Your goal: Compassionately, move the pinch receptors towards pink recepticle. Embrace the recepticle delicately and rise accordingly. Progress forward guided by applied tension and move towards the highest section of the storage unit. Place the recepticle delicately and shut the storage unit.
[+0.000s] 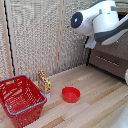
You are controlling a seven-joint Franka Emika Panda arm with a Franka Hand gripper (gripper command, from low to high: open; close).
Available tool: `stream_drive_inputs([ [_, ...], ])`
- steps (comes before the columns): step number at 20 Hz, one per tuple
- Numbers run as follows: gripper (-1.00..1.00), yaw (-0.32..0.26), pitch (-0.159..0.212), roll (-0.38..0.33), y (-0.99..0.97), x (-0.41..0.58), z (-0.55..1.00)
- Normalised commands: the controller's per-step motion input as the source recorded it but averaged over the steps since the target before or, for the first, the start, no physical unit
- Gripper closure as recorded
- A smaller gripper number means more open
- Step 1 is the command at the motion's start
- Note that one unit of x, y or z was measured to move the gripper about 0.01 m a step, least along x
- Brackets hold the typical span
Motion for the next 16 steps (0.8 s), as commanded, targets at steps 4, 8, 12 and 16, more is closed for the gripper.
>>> stream_drive_inputs([
  [4, -1.00, -0.025, 0.048, -0.133, -0.11, 0.249, -0.01],
  [8, -1.00, -0.087, 0.009, -0.021, -0.25, 0.209, 0.00],
  [12, 1.00, -0.160, 0.004, 0.006, -0.40, 0.179, 0.00],
  [16, 1.00, -0.141, -0.002, 0.020, -0.25, 0.196, 0.00],
])
